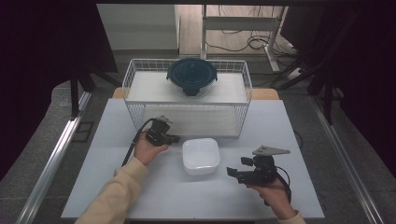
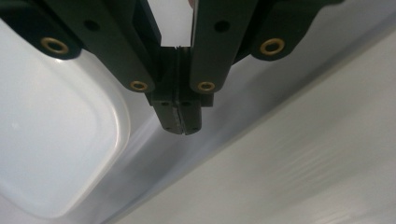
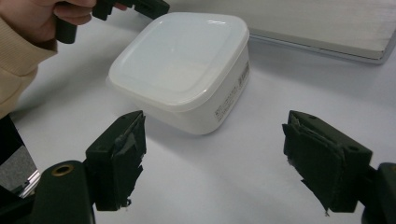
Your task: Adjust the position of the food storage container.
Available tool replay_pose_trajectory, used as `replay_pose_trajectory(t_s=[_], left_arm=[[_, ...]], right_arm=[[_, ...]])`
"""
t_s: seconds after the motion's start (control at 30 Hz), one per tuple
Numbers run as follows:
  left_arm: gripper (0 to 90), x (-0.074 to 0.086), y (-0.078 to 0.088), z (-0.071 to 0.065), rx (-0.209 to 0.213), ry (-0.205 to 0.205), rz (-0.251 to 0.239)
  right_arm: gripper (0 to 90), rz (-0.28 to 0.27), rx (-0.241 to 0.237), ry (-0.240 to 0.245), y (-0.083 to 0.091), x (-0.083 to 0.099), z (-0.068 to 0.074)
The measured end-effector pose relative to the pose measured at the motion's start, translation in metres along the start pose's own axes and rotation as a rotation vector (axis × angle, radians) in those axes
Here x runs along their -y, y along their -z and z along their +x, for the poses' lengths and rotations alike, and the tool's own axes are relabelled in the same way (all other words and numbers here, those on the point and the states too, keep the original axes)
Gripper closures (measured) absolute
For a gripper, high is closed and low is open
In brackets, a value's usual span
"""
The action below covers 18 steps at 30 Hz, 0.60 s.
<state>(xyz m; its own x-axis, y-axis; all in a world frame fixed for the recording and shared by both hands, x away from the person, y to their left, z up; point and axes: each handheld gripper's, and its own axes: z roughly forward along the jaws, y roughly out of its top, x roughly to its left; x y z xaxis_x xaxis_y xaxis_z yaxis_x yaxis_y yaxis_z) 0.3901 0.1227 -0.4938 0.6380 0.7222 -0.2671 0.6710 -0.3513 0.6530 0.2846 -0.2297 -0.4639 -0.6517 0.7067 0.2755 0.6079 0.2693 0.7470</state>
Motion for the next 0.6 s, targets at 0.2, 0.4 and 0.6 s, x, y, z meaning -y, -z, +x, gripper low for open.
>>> replay_pose_trajectory(t_s=[0.2,0.4,0.6], left_arm=[[90.0,-0.005,-0.012,-0.001,0.033,-0.05,0.012],[90.0,-0.008,-0.012,-0.006,0.047,-0.102,0.039],[90.0,-0.004,-0.012,-0.023,0.078,-0.119,0.071]], right_arm=[[20.9,0.004,0.002,-0.004,0.0,0.001,-0.001],[20.9,0.006,0.004,-0.002,0.0,0.001,-0.001],[21.0,0.001,0.005,-0.008,0.001,0.001,-0.002]])
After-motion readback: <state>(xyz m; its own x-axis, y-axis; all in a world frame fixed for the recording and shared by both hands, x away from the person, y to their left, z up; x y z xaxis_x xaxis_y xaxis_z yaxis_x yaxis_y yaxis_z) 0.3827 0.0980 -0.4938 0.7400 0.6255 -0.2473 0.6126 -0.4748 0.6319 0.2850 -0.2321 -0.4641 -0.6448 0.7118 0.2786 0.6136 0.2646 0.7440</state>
